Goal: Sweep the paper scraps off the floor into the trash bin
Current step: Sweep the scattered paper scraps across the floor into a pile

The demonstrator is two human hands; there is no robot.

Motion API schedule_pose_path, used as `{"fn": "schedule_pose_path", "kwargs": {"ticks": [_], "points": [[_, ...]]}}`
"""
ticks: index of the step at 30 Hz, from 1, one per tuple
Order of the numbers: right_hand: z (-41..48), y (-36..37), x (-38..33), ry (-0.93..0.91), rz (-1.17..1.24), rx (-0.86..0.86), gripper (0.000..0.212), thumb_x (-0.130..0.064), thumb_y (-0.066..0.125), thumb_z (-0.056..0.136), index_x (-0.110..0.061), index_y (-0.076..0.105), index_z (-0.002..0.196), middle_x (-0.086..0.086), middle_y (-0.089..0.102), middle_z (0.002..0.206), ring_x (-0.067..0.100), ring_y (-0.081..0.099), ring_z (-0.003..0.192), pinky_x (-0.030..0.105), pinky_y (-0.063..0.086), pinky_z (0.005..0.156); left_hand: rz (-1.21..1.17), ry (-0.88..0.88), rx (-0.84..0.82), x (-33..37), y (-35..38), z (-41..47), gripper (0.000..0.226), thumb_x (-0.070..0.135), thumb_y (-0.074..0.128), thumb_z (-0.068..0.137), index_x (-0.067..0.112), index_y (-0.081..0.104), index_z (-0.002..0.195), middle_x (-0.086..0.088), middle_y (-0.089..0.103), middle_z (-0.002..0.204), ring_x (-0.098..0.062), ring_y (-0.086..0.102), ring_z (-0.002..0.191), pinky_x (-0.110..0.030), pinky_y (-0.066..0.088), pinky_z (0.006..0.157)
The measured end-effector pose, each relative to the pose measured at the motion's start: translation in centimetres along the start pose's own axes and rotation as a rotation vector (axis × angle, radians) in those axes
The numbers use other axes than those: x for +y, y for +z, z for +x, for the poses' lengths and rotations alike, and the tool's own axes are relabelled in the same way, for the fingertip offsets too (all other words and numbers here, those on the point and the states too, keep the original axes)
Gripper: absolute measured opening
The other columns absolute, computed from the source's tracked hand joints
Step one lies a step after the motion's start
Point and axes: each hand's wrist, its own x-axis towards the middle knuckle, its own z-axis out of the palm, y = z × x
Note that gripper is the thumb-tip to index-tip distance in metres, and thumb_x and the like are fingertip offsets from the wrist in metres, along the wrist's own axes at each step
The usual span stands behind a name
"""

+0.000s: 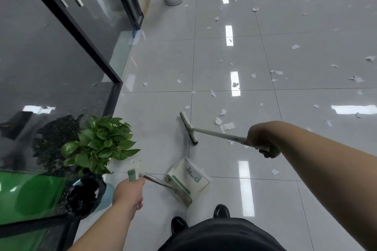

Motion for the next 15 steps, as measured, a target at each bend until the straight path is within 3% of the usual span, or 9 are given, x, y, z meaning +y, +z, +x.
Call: {"fn": "schedule_pose_path", "kwargs": {"ticks": [5,8,11,13,15], "points": [[-2.4,3.6,-1.4,0.008,0.002,-0.114,0.02,-0.02,0.044,0.102,-0.005,0.045,0.089,0.008,0.041,0.083,0.018,0.035,0.065,0.025,0.031,0.055,0.034,-0.03,0.021,-1.8,-3.6,1.4,0.017,0.019,0.065,0.095,0.003,0.063,0.1,-0.011,0.05,0.071,-0.023,0.045,0.054,-0.027,0.042,0.05],[-3.2,5.1,-2.1,0.039,-0.054,-0.14,0.02,-0.018,0.05,0.102,-0.004,0.049,0.088,0.009,0.046,0.079,0.019,0.04,0.062,0.024,0.034,0.05,0.031,-0.029,0.025,-2.3,-4.8,2.1,0.017,0.019,0.065,0.095,0.003,0.063,0.099,-0.011,0.05,0.072,-0.022,0.043,0.053,-0.026,0.041,0.05],[-3.3,6.4,-2.4,0.076,-0.094,-0.12,0.015,-0.017,0.051,0.101,-0.004,0.053,0.095,0.009,0.052,0.084,0.018,0.045,0.062,0.022,0.039,0.048,0.099,-0.013,0.016,-2.7,-5.2,2.5,0.015,0.019,0.066,0.092,0.005,0.063,0.095,-0.012,0.053,0.069,-0.024,0.046,0.055,-0.028,0.042,0.051],[-3.2,7.4,-1.9,0.111,-0.178,-0.081,0.016,-0.017,0.046,0.101,-0.003,0.051,0.099,0.011,0.052,0.089,0.02,0.044,0.064,0.024,0.04,0.055,0.173,-0.006,0.005,-3.2,-5.2,2.6,0.012,0.018,0.065,0.09,0.006,0.064,0.091,-0.013,0.056,0.069,-0.028,0.05,0.058,-0.029,0.044,0.051],[-3.5,8.2,-1.0,0.142,-0.288,-0.034,0.022,-0.018,0.037,0.104,-0.004,0.045,0.09,0.014,0.048,0.086,0.022,0.042,0.065,0.028,0.038,0.062,0.218,-0.006,-0.006,-3.7,-5.3,2.7,0.01,0.017,0.065,0.088,0.008,0.065,0.089,-0.014,0.057,0.068,-0.03,0.052,0.058,-0.03,0.045,0.05]]}}
